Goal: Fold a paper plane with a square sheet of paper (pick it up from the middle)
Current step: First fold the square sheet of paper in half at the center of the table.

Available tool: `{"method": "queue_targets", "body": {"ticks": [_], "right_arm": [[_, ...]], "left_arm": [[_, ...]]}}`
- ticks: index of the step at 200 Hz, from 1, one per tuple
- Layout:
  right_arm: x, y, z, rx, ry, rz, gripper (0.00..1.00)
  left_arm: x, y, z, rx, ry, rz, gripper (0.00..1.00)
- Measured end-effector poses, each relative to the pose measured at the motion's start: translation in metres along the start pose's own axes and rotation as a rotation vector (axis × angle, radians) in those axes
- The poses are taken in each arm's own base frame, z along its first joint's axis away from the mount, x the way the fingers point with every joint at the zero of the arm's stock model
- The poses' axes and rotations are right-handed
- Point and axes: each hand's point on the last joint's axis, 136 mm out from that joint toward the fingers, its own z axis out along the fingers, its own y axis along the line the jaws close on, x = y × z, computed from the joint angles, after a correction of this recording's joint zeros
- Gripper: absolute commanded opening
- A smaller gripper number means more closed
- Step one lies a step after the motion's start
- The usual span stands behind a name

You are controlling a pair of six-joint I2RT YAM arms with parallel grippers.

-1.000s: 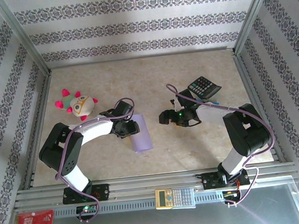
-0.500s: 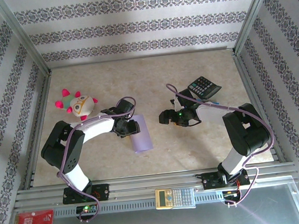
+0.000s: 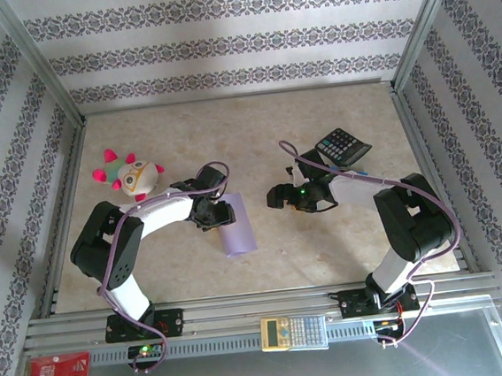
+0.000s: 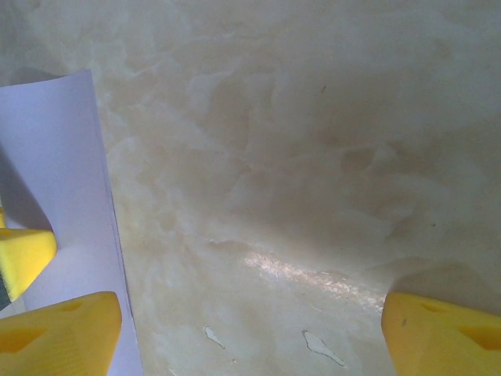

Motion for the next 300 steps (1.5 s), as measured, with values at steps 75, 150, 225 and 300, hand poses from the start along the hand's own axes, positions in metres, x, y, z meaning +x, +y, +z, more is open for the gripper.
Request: {"method": "queue_targets", "body": {"ticks": [75,150,225,300], "right_arm": [[-0.001,0.003,-0.001,-0.012,-0.002,-0.002,0.85],[-0.014,0.031,-0.018,-0.105,-0.073,-0.065,0.71],[-0.014,0.036,-0.018,-0.125,-0.072,-0.075,0.68],[-0.014,0.037,-0.018,-0.129,-0.074,-0.078,0.67]], "left_arm": [[0.000,0.000,0.001,-0.011,0.010,0.002,0.49],[0.000,0.000,0.001,-0.012,0.011,0.002,0.49],[0.000,0.000,0.002,-0.016,0.016,0.004,0.50],[0.000,0.000,0.003,-0.020,0.020,0.007,0.51]]}}
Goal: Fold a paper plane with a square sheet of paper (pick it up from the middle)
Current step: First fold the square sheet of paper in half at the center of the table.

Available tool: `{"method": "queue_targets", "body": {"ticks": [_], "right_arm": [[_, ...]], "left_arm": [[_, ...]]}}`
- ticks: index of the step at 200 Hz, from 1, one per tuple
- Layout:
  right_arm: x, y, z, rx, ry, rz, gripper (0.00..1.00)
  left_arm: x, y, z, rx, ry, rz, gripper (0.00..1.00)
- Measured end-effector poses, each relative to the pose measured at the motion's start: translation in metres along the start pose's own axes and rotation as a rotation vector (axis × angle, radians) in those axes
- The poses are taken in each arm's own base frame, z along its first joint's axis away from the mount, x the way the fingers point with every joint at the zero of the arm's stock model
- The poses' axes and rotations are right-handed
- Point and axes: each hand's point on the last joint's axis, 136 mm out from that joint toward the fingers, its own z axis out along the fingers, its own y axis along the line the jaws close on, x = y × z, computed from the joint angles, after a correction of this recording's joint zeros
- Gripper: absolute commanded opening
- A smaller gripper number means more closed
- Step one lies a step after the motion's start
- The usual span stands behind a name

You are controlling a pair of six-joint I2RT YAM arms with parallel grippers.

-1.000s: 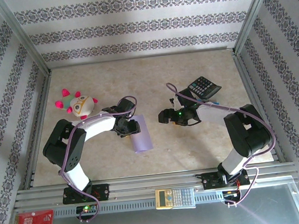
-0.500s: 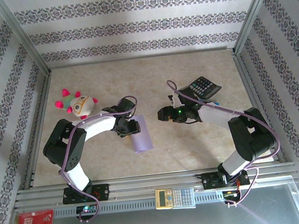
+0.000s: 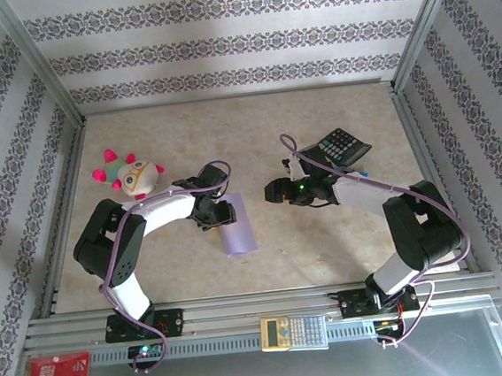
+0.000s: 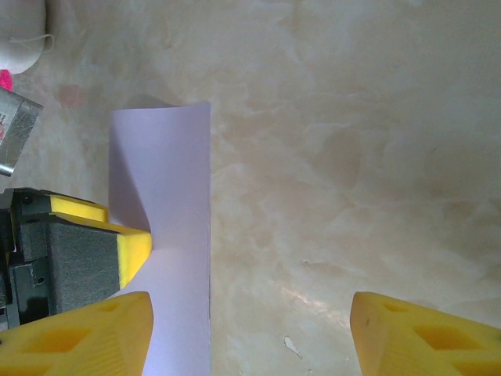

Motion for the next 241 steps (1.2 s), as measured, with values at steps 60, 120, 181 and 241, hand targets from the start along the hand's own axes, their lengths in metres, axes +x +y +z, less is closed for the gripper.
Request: {"method": "queue_targets", "body": {"ticks": [60,120,181,241], "right_arm": [[0.001,-0.001,0.001,0.002,0.003,0.003,0.67],[0.001,-0.001,0.002,0.000,0.002,0.004,0.65],[0.000,0.003,0.002,-0.020,-0.001,0.006,0.48],[0.023,0.017,0.026,-0.071,0.078,0.028,0.25]], "left_arm": [[0.000,0.000,0.000,-0.003,0.004,0.000,0.51],[0.000,0.000,0.000,-0.006,0.007,0.002,0.51],[0.001,0.000,0.000,-0.007,0.008,0.003,0.51],[0.001,0.001,0.001,-0.008,0.009,0.002,0.51]]}}
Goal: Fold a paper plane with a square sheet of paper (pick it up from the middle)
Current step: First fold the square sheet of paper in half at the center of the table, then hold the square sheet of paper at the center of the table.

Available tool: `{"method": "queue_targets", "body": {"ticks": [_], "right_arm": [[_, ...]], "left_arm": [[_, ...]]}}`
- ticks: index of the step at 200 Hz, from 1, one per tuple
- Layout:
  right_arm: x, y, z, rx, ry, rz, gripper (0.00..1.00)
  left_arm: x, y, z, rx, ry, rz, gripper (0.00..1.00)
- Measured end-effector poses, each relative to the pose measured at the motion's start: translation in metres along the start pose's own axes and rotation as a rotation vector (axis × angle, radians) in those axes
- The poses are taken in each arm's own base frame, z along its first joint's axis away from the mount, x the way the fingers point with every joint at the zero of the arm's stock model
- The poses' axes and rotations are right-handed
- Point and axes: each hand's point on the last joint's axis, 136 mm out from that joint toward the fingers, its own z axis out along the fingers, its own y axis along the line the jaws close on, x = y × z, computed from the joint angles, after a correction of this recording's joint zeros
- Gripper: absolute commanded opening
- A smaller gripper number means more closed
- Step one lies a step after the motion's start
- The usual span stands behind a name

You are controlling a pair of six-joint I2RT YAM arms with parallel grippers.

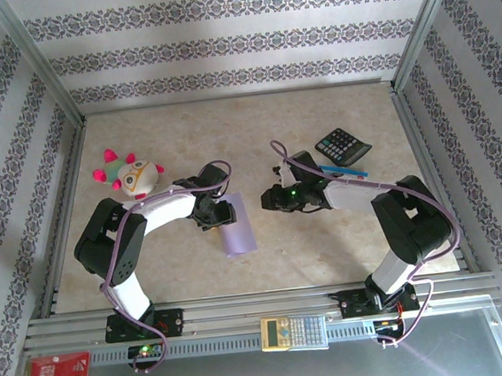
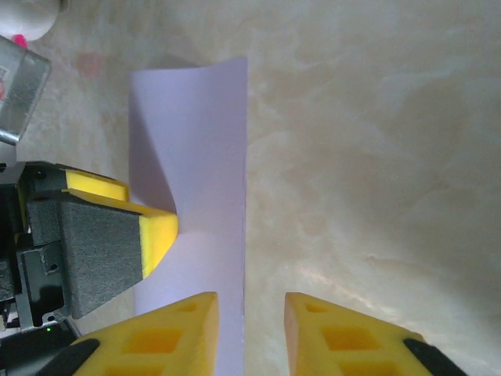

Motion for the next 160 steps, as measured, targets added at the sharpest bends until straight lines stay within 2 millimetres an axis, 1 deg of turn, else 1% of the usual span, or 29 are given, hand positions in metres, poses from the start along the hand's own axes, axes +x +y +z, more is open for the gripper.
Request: {"method": "queue_targets", "body": {"ticks": [54,95,127,160], "right_arm": [[0.008,0.007,0.013,-0.024,0.029,0.015,0.15],[0.023,0.010,0.029,-0.032,0.077,0.023,0.12],[0.027,0.011,0.032,-0.037,0.093,0.035,0.11],[0.025,0.013,0.033,-0.046,0.086,0.029,0.09]], "left_arm": [[0.000,0.000,0.000,-0.002,-0.001,0.000,0.51],[0.000,0.001,0.001,-0.003,0.000,0.000,0.51],[0.000,0.001,0.001,-0.003,0.001,0.000,0.51],[0.000,0.001,0.001,-0.005,0.002,0.000,0.51]]}}
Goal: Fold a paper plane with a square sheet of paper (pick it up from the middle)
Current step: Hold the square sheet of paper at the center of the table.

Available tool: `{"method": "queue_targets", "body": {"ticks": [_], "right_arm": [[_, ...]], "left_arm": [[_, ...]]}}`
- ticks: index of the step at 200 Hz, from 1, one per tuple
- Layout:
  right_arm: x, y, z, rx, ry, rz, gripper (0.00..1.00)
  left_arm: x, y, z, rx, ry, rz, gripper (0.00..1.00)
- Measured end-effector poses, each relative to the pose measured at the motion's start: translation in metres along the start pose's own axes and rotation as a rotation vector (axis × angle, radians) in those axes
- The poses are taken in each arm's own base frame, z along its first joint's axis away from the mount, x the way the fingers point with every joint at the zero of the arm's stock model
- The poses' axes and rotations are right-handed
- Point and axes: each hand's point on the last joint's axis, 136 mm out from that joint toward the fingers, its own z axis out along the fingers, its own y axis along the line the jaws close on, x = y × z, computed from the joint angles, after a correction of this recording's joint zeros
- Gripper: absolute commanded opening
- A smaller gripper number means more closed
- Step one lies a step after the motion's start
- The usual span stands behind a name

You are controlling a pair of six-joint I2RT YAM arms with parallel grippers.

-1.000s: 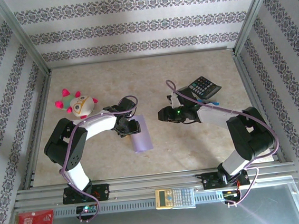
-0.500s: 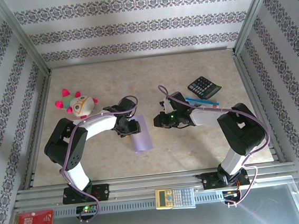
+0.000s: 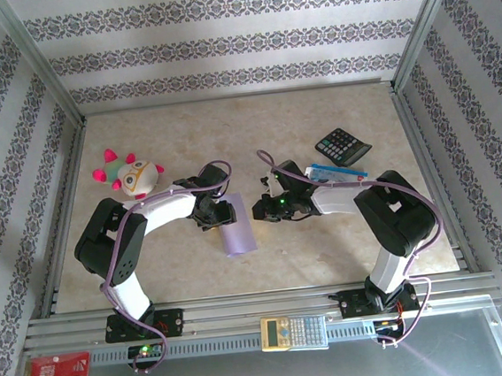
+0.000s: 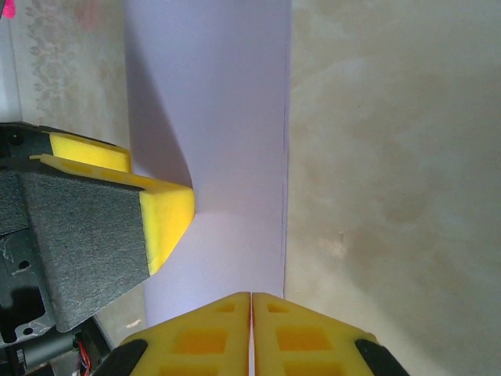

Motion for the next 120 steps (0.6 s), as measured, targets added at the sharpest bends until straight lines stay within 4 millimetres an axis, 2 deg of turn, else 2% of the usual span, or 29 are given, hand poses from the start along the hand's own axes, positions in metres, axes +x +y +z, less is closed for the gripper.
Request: {"method": "queue_targets", "body": {"ticks": [120], "right_arm": [[0.010,0.006,0.022,-0.010,0.051,0.018,0.02]], "left_arm": [[0.000,0.000,0.001,-0.001,0.001,0.000,0.51]]}}
